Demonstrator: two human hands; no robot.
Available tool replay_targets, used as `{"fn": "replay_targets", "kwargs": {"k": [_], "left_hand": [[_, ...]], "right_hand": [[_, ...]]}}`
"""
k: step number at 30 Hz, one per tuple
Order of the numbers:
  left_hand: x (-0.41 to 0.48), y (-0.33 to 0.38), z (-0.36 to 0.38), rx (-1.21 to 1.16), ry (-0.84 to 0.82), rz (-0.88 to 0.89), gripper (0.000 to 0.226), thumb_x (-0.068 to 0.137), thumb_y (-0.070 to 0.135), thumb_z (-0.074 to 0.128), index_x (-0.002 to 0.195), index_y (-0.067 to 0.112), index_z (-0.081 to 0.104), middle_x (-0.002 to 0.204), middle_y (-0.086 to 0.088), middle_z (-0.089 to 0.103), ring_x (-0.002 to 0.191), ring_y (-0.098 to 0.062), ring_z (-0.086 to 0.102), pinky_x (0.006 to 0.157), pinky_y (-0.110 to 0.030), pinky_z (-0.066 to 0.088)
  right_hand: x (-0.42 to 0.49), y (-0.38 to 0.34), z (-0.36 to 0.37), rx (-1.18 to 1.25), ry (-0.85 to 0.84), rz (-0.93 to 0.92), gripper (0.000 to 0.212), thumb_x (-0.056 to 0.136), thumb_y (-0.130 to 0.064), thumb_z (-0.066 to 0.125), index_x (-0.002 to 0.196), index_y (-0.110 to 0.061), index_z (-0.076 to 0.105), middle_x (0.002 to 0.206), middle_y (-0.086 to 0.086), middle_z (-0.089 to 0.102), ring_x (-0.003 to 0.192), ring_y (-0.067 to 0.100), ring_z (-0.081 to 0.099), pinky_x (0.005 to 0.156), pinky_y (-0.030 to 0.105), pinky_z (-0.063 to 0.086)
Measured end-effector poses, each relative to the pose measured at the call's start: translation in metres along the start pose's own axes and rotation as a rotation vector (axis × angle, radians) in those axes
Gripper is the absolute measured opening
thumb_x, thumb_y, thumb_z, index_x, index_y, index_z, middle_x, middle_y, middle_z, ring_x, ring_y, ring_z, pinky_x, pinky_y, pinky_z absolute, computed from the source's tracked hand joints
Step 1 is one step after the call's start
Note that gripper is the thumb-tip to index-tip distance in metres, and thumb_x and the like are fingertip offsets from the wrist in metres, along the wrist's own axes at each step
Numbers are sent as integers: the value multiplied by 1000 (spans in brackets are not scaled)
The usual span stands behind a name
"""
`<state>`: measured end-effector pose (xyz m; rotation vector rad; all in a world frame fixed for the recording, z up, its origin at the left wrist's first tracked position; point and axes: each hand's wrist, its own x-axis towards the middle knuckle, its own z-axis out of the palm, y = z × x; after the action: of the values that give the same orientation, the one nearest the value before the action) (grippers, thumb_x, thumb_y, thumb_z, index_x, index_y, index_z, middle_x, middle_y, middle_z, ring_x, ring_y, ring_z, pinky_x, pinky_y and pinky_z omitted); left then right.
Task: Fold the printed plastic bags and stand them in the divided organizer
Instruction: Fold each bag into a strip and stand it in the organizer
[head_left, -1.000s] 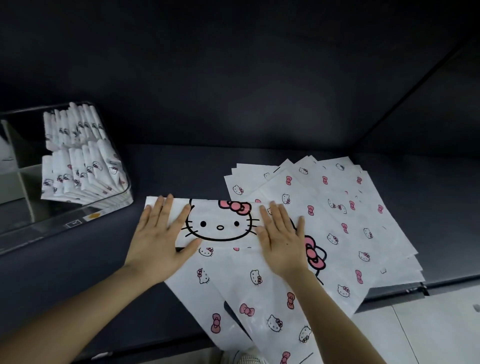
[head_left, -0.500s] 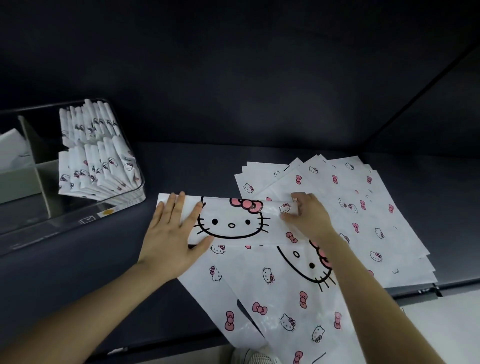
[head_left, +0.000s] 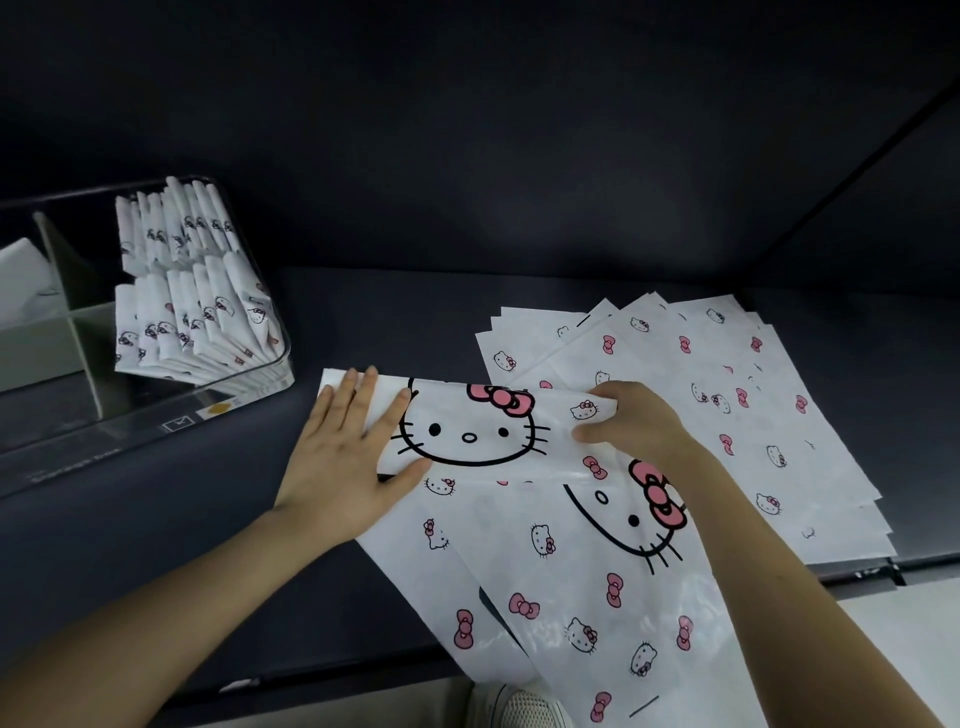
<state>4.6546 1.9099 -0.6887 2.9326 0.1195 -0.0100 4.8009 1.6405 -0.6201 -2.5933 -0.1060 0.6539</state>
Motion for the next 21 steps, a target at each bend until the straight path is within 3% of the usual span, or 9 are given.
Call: {"fn": "replay_targets", "kwargs": {"k": [3,6,10,12,15,18,21], "left_hand": [[0,0,0,2,-9,0,82,81,77,-2,148,29,-2,159,-8,-8,147,-20,-14,117,-36,-12],[0,0,-1,2,-4,5,83,81,78,-5,148,29,-2,159,-9,-7,147,-21,-13,117,-37,-10],[1,-1,0,0,-11,7,84,80,78,-9,148,30,-1,159,-9,-6,147,-21,-12,118,-37,-9],[1,0,-1,-11,-13,1,85,80,79,-9,149,30,-1,159,-8,-7,147,-20,-13,118,-37,-10],[1,-4,-2,-11,-45,16,85,79,79,-8,149,32,-5,159,-7,-12,146,-20,-17,117,-35,-13],[1,-6,-15,-55,52,101,79,88,70,23,151,22,22,156,-19,19,146,-33,13,119,-42,3],[-6,1,-28,-173,225,270,62,89,52,46,138,14,51,146,-15,43,138,-32,36,117,-44,18]], "right_hand": [[-8,-3,-4,143,-32,-34,19,74,-23,78,86,-32,65,99,-10,62,91,15,59,81,28,45],[-11,-10,-5,141,28,-73,29,78,-17,76,103,-21,61,110,-8,51,98,13,51,84,26,39],[-12,-19,-7,233,-33,-65,33,76,-3,74,101,-12,56,95,-1,58,74,12,54,62,22,43],[-12,-20,-9,274,-81,-33,37,74,0,74,105,-13,59,94,-1,61,75,12,57,62,21,45],[-16,-15,-9,257,-112,-12,30,76,-1,74,104,-8,67,91,8,67,62,13,56,54,22,43],[-28,-13,-8,396,-87,36,24,76,3,72,99,-5,70,93,14,73,72,31,67,65,36,56],[-49,-10,0,634,-56,151,23,76,10,70,95,-2,70,81,9,73,63,17,70,59,23,55]]}}
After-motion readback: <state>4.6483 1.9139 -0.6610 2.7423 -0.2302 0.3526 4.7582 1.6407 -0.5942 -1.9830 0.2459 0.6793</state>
